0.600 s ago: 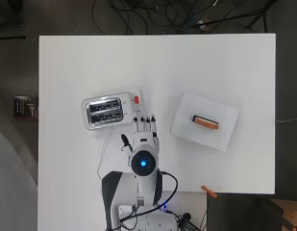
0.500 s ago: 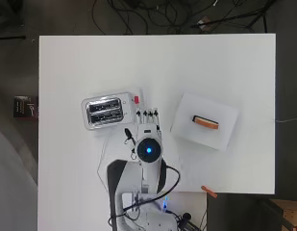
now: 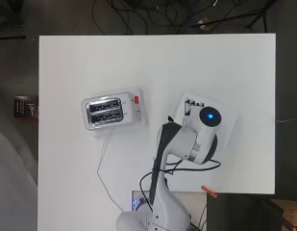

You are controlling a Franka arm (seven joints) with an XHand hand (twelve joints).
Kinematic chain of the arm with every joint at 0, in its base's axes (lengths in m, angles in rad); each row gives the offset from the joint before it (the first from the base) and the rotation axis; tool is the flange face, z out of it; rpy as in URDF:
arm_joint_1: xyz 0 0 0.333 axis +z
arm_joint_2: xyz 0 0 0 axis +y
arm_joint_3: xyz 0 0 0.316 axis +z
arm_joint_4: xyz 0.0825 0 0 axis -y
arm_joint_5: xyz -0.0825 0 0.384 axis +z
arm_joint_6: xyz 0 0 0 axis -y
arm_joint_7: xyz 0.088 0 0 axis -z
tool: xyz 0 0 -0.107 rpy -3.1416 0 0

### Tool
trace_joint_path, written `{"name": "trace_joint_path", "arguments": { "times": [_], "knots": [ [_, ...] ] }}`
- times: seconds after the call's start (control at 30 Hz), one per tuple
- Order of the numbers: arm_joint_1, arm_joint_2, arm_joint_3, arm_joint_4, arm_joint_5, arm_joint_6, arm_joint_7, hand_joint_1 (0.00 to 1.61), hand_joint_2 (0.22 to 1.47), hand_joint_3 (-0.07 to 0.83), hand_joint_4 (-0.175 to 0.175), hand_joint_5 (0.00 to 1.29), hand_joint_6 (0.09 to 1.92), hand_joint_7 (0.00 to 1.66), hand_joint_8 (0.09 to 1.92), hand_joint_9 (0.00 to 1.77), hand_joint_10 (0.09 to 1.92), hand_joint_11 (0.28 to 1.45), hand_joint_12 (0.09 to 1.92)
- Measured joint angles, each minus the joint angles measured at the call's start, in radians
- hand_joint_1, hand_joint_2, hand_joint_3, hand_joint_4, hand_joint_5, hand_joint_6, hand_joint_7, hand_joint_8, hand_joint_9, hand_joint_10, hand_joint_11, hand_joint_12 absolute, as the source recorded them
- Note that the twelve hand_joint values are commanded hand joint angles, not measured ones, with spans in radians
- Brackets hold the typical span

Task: Teleoperate dual arm-hand system to toast a bread

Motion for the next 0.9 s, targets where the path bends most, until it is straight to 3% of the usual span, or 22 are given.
{"name": "trace_joint_path", "arguments": {
  "times": [0.43, 0.57, 0.67, 0.9],
  "knots": [
    [-0.016, 0.311, -0.155, 0.197, -0.077, -0.073, -0.110, 0.29, 0.92, -0.014, -0.016, 0.28, 0.09, 0.45, 0.09, 0.55, 0.09, 0.45, 0.09],
    [-0.032, 0.393, -0.126, 0.202, -0.174, -0.047, -0.076, 0.29, 0.90, -0.007, 0.003, 0.35, 0.09, 0.46, 0.09, 0.58, 0.09, 0.48, 0.09],
    [-0.036, 0.442, -0.099, 0.207, -0.251, -0.022, -0.047, 0.28, 0.89, -0.007, 0.003, 0.35, 0.09, 0.48, 0.09, 0.60, 0.09, 0.49, 0.09],
    [-0.041, 0.495, -0.066, 0.244, -0.292, 0.018, -0.055, 0.26, 0.88, -0.003, -0.011, 0.37, 0.09, 0.53, 0.09, 0.64, 0.09, 0.50, 0.09]
  ]
}}
